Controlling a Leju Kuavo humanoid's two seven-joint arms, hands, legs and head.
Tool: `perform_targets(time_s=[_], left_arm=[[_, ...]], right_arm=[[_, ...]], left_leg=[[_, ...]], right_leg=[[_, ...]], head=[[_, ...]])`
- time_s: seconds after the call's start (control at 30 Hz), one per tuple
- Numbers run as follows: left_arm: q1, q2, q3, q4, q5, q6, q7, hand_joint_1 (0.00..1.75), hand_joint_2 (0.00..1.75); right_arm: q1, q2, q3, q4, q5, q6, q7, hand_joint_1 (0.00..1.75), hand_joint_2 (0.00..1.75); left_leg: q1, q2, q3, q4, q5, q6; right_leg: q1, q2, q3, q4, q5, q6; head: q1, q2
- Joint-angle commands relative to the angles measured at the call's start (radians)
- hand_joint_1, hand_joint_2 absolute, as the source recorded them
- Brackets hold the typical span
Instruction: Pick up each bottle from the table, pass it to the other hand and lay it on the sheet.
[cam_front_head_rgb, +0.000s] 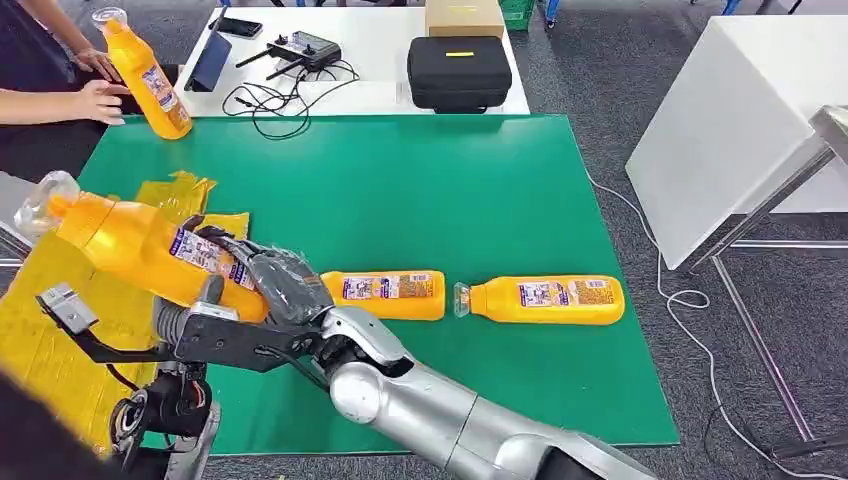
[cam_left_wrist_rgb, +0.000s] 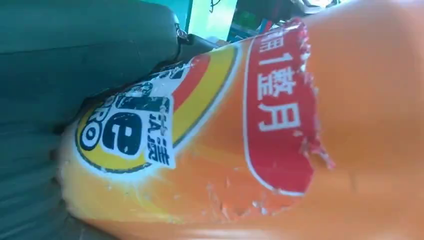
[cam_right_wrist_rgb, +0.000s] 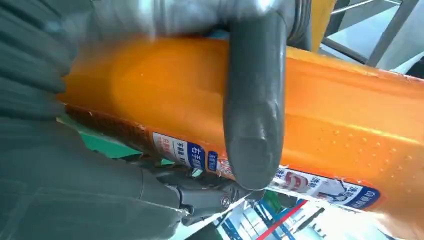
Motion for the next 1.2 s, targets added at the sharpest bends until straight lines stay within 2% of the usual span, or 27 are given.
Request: perform_targets(time_s=[0.03, 0.13, 0.2, 0.23, 0.3, 0.43, 0.5, 0.57, 0.7, 0.77, 0.83, 0.87, 0.93, 0.97, 1.03, 1.1, 1.13, 1.17, 1.2], left_arm=[[-0.168, 0.031, 0.040, 0.131, -0.133, 0.152, -0.093, 1.75, 1.75], [-0.239, 0.069, 0.110, 0.255, -0.339, 0.377, -0.146, 1.75, 1.75], [-0.280, 0.078, 0.167, 0.336, -0.387, 0.386, -0.165, 1.75, 1.75], [-0.284, 0.078, 0.175, 0.343, -0.391, 0.379, -0.168, 1.75, 1.75], [-0.284, 0.071, 0.183, 0.345, -0.399, 0.372, -0.172, 1.75, 1.75], [-0.278, 0.060, 0.187, 0.336, -0.431, 0.409, -0.165, 1.75, 1.75], [-0.299, 0.083, 0.214, 0.392, -0.493, 0.481, -0.149, 1.75, 1.75], [-0.331, 0.117, 0.264, 0.488, -0.518, 0.466, -0.156, 1.75, 1.75], [-0.351, 0.145, 0.301, 0.572, -0.582, 0.495, -0.190, 1.75, 1.75], [-0.371, 0.149, 0.290, 0.609, -0.661, 0.573, -0.193, 1.75, 1.75], [-0.410, 0.157, 0.249, 0.673, -0.803, 0.718, -0.182, 1.75, 1.75], [-0.433, 0.164, 0.210, 0.715, -0.898, 0.812, -0.158, 1.75, 1.75], [-0.439, 0.162, 0.210, 0.721, -0.902, 0.812, -0.155, 1.75, 1.75], [-0.413, 0.138, 0.343, 0.645, -1.271, 0.845, -0.064, 1.75, 1.75], [-0.361, 0.074, 0.514, 0.519, -1.834, 0.845, 0.078, 1.75, 1.75], [-0.342, 0.083, 0.494, 0.534, -2.035, 0.845, 0.183, 1.75, 1.75], [-0.340, 0.097, 0.516, 0.572, -2.073, 0.845, 0.178, 1.75, 1.75], [-0.340, 0.104, 0.460, 0.596, -2.070, 0.845, 0.229, 1.75, 1.75], [-0.340, 0.104, 0.460, 0.596, -2.070, 0.845, 0.229, 1.75, 1.75]], right_arm=[[0.049, -0.002, -0.046, 0.118, 0.078, -0.020, -0.067, 0.00, 0.00], [0.074, -0.063, -0.199, -0.023, 0.149, -0.008, -0.084, 0.00, 0.00], [0.109, -0.094, -0.279, -0.123, 0.224, 0.036, -0.060, 0.00, 0.00], [0.114, -0.095, -0.291, -0.132, 0.237, 0.044, -0.058, 0.00, 0.00], [0.123, -0.091, -0.305, -0.137, 0.255, 0.052, -0.057, 0.00, 0.00], [0.131, -0.078, -0.324, -0.128, 0.280, 0.042, -0.069, 0.00, 0.00], [0.147, -0.100, -0.373, -0.180, 0.288, 0.037, -0.089, 0.00, 0.00], [0.172, -0.149, -0.426, -0.275, 0.292, 0.053, -0.092, 0.00, 0.00], [0.190, -0.189, -0.472, -0.354, 0.283, 0.099, -0.108, 0.00, 0.00], [0.193, -0.191, -0.470, -0.354, 0.284, 0.116, -0.107, 0.00, 0.00], [0.202, -0.196, -0.464, -0.355, 0.281, 0.124, -0.107, 0.00, 0.00], [0.208, -0.197, -0.462, -0.358, 0.279, 0.124, -0.107, 0.00, 0.00], [0.211, -0.198, -0.461, -0.359, 0.278, 0.122, -0.108, 0.00, 0.00], [0.211, -0.200, -0.456, -0.365, 0.273, 0.123, -0.108, 0.00, 0.00], [0.206, -0.199, -0.447, -0.367, 0.261, 0.129, -0.110, 0.00, 0.00], [0.189, -0.200, -0.434, -0.356, 0.242, 0.142, -0.113, 0.00, 0.00], [0.178, -0.201, -0.427, -0.346, 0.238, 0.146, -0.112, 0.00, 0.00], [0.166, -0.200, -0.422, -0.331, 0.228, 0.148, -0.119, 0.00, 0.00], [0.166, -0.200, -0.422, -0.331, 0.228, 0.148, -0.119, 0.00, 0.00]], left_leg=[[0.001, -0.007, 0.005, -0.002, 0.000, 0.000], [0.001, -0.007, 0.003, -0.001, 0.001, 0.000], [0.001, -0.006, 0.002, -0.001, 0.001, 0.000], [0.001, -0.007, 0.004, -0.002, 0.001, 0.000], [0.001, -0.002, 0.003, -0.001, 0.000, 0.000], [0.001, -0.006, 0.005, -0.001, 0.000, 0.000], [0.001, -0.003, 0.002, -0.001, 0.000, 0.000], [0.001, -0.003, 0.003, -0.001, 0.000, 0.000], [0.001, -0.004, 0.006, -0.002, 0.000, 0.000], [0.001, -0.004, 0.006, -0.001, 0.000, 0.000], [0.001, -0.004, 0.002, -0.001, 0.001, 0.000], [0.001, -0.006, 0.004, -0.001, 0.000, 0.000], [0.001, -0.007, 0.004, -0.001, 0.000, 0.000], [0.001, -0.007, 0.005, -0.001, 0.000, 0.000], [0.001, -0.003, 0.004, -0.001, 0.000, 0.000], [0.001, -0.001, 0.001, -0.001, 0.000, 0.000], [0.000, 0.000, 0.005, -0.001, -0.001, 0.000], [0.000, 0.000, 0.004, -0.001, 0.000, 0.000], [0.000, 0.001, 0.006, -0.002, -0.001, 0.000]], right_leg=[[0.001, -0.008, 0.007, -0.002, -0.002, 0.000], [0.002, -0.008, 0.005, -0.001, -0.001, 0.000], [0.001, -0.007, 0.004, -0.002, 0.000, 0.000], [0.001, -0.008, 0.007, -0.002, -0.001, 0.000], [0.000, -0.003, 0.004, -0.001, 0.000, 0.000], [0.001, -0.007, 0.008, -0.001, -0.002, 0.001], [0.001, -0.004, 0.004, 0.000, -0.001, 0.001], [0.002, -0.004, 0.006, -0.001, -0.001, 0.001], [0.002, -0.006, 0.009, -0.001, -0.002, 0.000], [0.002, -0.006, 0.008, -0.001, -0.002, 0.000], [0.001, -0.005, 0.004, -0.001, -0.001, 0.000], [0.002, -0.008, 0.007, 0.000, -0.002, 0.000], [0.002, -0.009, 0.007, -0.001, -0.002, 0.000], [0.002, -0.009, 0.008, -0.001, -0.002, 0.001], [0.002, -0.004, 0.006, 0.000, -0.002, 0.001], [0.001, -0.002, 0.003, -0.001, 0.000, 0.001], [0.001, -0.002, 0.006, -0.001, -0.001, 0.001], [0.001, -0.001, 0.005, 0.000, -0.001, 0.001], [0.000, -0.001, 0.007, -0.001, -0.001, 0.001]], head=[[0.000, 0.000], [0.000, 0.000], [0.000, 0.000], [0.001, 0.000], [-0.001, 0.000], [0.000, 0.000], [0.000, 0.000], [0.001, 0.000], [0.000, 0.000], [0.000, 0.000], [0.000, 0.000], [0.000, 0.000], [0.000, 0.000], [0.000, 0.000], [0.000, 0.000], [0.000, 0.000], [0.000, 0.000], [0.000, 0.000], [0.000, 0.000]])
